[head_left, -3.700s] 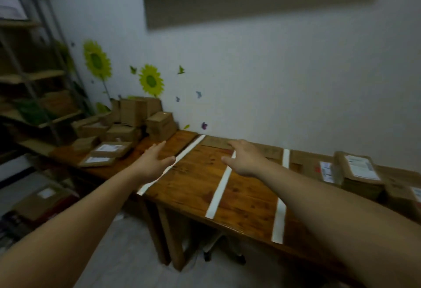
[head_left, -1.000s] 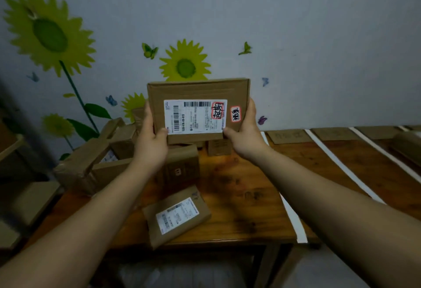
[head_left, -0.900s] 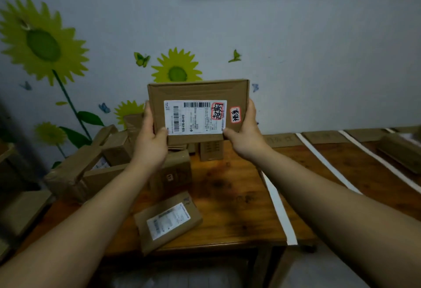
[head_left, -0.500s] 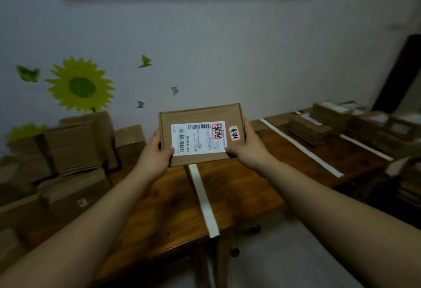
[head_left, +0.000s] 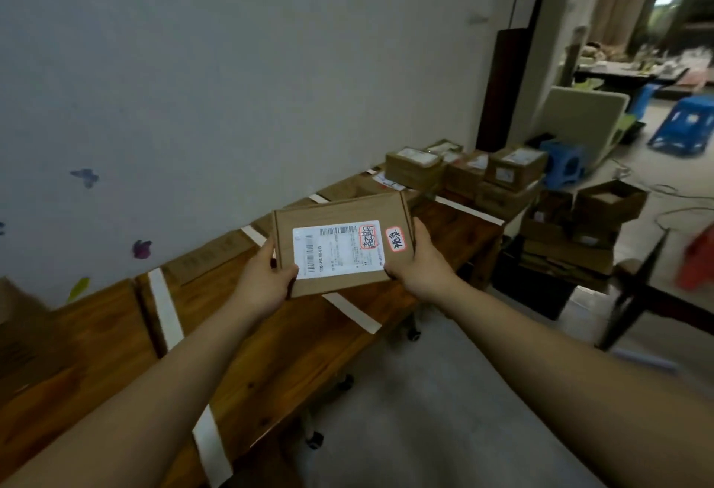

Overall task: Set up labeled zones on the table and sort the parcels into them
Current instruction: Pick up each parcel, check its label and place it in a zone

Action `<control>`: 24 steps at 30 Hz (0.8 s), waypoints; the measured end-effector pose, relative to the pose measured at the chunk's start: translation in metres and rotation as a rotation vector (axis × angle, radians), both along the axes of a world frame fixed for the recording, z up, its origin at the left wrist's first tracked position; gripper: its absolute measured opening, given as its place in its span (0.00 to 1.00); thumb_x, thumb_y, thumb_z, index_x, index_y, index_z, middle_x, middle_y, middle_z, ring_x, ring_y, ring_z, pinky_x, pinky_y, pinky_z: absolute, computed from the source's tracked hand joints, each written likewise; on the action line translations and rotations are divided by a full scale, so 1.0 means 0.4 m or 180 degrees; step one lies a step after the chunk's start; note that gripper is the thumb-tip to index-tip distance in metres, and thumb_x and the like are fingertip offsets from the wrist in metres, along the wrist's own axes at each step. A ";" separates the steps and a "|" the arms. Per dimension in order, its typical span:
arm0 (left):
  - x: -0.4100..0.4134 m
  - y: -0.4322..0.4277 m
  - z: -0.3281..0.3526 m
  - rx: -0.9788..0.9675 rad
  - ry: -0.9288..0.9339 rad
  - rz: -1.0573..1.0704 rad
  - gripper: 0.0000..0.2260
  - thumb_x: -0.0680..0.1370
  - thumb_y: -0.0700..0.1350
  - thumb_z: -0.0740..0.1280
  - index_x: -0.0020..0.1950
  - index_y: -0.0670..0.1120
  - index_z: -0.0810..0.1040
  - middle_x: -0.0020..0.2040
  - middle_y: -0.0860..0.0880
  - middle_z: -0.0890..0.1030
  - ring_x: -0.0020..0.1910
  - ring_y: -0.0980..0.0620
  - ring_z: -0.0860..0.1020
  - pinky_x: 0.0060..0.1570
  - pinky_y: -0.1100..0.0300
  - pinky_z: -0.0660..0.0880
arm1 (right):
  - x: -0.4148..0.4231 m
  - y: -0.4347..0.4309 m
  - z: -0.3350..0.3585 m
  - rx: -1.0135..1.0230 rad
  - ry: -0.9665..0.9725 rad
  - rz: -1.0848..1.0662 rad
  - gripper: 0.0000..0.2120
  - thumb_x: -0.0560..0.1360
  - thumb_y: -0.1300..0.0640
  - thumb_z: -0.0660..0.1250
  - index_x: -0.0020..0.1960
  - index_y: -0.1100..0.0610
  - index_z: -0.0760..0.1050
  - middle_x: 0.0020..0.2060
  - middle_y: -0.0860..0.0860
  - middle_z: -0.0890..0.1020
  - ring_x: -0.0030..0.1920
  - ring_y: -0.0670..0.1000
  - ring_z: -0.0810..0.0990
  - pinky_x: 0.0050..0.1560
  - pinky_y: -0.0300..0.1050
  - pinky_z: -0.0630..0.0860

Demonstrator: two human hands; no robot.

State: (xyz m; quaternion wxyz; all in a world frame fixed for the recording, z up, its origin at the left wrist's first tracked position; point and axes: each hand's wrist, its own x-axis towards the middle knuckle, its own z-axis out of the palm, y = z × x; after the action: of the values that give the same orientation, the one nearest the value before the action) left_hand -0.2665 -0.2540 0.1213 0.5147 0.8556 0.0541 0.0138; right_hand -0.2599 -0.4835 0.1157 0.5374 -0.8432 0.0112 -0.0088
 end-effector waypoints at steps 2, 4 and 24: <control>0.065 -0.034 -0.021 0.0037 0.0126 -0.0072 0.26 0.79 0.41 0.63 0.75 0.55 0.59 0.66 0.48 0.74 0.62 0.47 0.75 0.58 0.47 0.76 | 0.049 -0.033 -0.020 -0.0089 0.0036 -0.0097 0.34 0.72 0.57 0.73 0.72 0.47 0.59 0.66 0.50 0.73 0.65 0.53 0.73 0.62 0.55 0.74; 0.138 -0.062 -0.043 -0.0035 0.0238 -0.0152 0.26 0.79 0.41 0.63 0.75 0.55 0.60 0.66 0.47 0.74 0.62 0.47 0.75 0.59 0.45 0.75 | 0.113 -0.062 -0.039 -0.0183 0.0121 -0.0206 0.32 0.69 0.55 0.73 0.67 0.42 0.62 0.65 0.52 0.73 0.65 0.56 0.73 0.62 0.59 0.74; 0.756 -0.461 -0.094 -0.1911 0.1306 0.0226 0.29 0.76 0.35 0.65 0.73 0.53 0.61 0.52 0.49 0.80 0.46 0.49 0.80 0.36 0.51 0.77 | 0.767 -0.362 -0.102 0.0250 0.0889 -0.0376 0.18 0.79 0.57 0.64 0.67 0.55 0.67 0.56 0.55 0.79 0.49 0.53 0.82 0.51 0.50 0.81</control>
State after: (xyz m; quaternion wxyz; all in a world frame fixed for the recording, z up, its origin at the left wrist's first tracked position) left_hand 0.0360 -0.4382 0.0836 0.7205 0.6490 0.1875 -0.1568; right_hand 0.0468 -0.6282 0.0750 0.5617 -0.8124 0.1357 0.0774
